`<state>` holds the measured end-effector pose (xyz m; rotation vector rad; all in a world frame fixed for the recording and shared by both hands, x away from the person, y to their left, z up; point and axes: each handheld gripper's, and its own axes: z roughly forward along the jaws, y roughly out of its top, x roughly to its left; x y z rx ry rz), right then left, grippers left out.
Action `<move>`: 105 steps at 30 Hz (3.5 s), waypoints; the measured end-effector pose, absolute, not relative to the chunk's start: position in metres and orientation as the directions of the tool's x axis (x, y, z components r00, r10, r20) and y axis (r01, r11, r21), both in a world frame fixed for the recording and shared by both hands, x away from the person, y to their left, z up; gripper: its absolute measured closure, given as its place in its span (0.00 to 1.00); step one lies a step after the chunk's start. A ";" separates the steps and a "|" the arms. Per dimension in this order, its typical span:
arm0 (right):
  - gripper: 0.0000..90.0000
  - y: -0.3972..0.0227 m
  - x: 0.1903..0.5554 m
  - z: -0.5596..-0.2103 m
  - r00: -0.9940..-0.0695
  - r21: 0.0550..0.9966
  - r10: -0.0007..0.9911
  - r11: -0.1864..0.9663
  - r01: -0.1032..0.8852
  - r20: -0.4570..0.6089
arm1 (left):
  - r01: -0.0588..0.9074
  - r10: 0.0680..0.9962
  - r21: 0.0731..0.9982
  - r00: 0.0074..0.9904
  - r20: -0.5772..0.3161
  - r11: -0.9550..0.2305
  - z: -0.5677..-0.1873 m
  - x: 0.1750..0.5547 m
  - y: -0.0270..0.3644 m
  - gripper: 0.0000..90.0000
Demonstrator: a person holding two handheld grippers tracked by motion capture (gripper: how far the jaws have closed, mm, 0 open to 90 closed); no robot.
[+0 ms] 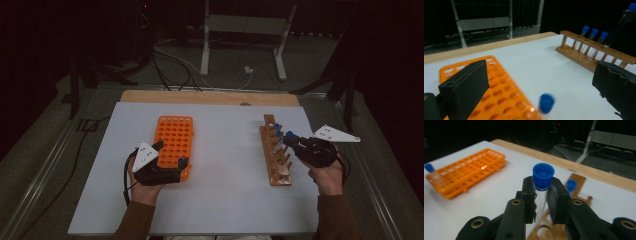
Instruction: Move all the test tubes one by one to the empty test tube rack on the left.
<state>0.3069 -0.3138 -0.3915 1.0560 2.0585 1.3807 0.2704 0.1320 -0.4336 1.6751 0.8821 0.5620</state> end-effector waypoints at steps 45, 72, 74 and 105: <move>0.85 -0.227 0.302 -0.407 -0.742 0.884 0.657 0.258 0.389 0.135 | 0.263 0.581 0.916 0.813 -0.041 -0.304 -0.446 0.300 -0.015 0.68; 0.58 -0.231 0.301 -0.405 -0.787 0.901 0.595 0.235 0.364 0.162 | 0.269 0.574 0.916 0.817 -0.053 -0.298 -0.447 0.301 -0.012 0.87; 0.52 -0.234 0.301 -0.404 -0.788 0.905 0.595 0.230 0.358 0.161 | 0.278 0.577 0.917 0.814 -0.068 -0.285 -0.447 0.301 -0.009 0.87; 0.00 -0.265 0.309 -0.404 -0.670 0.924 0.726 0.138 0.357 0.151 | 0.279 0.554 0.923 0.827 -0.090 -0.267 -0.449 0.280 0.055 0.87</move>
